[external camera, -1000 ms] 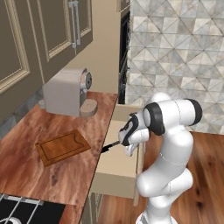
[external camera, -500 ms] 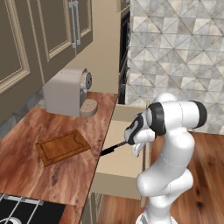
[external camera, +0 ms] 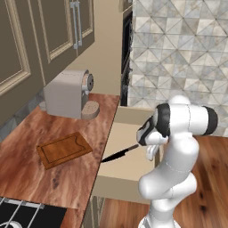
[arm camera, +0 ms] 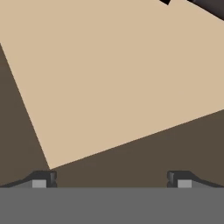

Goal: Pick up the knife from the drawer and place it on the cutting board. Then place the meat from the plate to the cutting board.

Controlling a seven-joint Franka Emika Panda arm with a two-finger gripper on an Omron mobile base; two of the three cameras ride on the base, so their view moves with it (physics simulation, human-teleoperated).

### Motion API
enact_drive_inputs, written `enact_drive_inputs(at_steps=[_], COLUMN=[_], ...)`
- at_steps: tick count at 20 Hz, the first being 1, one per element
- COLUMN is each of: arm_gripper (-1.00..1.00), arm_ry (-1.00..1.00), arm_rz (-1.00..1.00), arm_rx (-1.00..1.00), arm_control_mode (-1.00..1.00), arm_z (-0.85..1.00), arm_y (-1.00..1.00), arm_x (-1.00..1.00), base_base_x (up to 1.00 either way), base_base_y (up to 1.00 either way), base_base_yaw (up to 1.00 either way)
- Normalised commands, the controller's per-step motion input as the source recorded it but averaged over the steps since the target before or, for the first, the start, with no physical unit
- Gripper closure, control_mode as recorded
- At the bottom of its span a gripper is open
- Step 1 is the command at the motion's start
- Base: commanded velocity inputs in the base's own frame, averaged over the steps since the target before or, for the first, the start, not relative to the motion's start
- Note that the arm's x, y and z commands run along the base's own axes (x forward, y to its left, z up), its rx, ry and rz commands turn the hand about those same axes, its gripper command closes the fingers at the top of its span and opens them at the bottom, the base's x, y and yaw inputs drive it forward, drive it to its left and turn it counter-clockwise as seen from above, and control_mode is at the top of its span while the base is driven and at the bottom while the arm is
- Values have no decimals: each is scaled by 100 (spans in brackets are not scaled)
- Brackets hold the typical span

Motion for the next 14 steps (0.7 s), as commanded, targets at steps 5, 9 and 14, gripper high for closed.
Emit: enact_drive_inputs(at_steps=[5, 9, 14], arm_gripper=[-100, -100, -100], arm_ry=[6, 5, 5], arm_rz=[0, 0, 0], arm_rx=[4, 6, 5], arm_control_mode=[-100, -100, -100], arm_z=[-26, -27, -30], arm_y=[-59, -64, -61], arm_x=[-41, -42, -37], base_base_x=[0, 0, 0], base_base_y=[0, 0, 0], base_base_yaw=[0, 0, 0])
